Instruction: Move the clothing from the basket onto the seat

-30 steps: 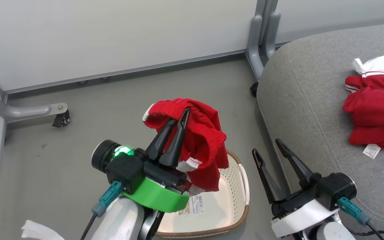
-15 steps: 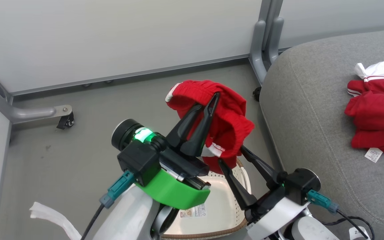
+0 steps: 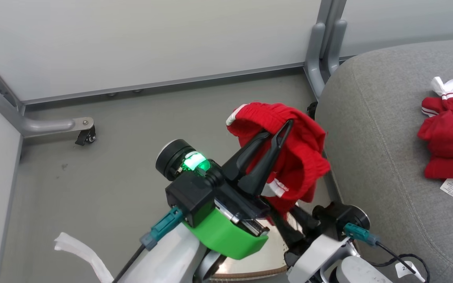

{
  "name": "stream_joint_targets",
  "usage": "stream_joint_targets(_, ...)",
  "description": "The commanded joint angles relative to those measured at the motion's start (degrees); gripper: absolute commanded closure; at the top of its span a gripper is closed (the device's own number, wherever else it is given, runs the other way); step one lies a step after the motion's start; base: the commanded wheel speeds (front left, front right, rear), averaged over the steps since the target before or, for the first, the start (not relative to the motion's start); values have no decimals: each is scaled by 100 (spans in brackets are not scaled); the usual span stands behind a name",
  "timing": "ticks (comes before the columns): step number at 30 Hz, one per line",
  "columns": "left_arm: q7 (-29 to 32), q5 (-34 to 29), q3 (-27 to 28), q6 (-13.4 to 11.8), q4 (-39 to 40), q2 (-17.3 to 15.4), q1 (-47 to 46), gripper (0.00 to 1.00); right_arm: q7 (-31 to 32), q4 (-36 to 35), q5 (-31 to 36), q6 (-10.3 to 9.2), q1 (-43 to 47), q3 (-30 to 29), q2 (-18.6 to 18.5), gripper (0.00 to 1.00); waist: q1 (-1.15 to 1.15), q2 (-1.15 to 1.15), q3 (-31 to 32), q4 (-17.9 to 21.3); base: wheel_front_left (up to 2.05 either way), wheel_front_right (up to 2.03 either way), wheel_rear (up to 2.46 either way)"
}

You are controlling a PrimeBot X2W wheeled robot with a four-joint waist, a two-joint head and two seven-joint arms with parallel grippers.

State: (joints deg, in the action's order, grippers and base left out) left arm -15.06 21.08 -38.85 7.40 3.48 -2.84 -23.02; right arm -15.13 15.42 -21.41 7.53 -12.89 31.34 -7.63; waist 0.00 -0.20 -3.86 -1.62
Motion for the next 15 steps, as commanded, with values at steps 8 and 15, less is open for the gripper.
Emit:
stream_joint_targets(8, -11, -762, 306, -101, -776, -64, -58, 100, -2, -193, -178, -8, 167, -199, 5, 100, 0, 20, -55, 54, 0, 0, 0)
stream_joint_targets(15, -11, -885, 532, -67, -1097, -41, 47, 100, -2, -353, -146, -8, 336, -370, -35, 100, 0, 20, -42, 113, 0, 0, 0)
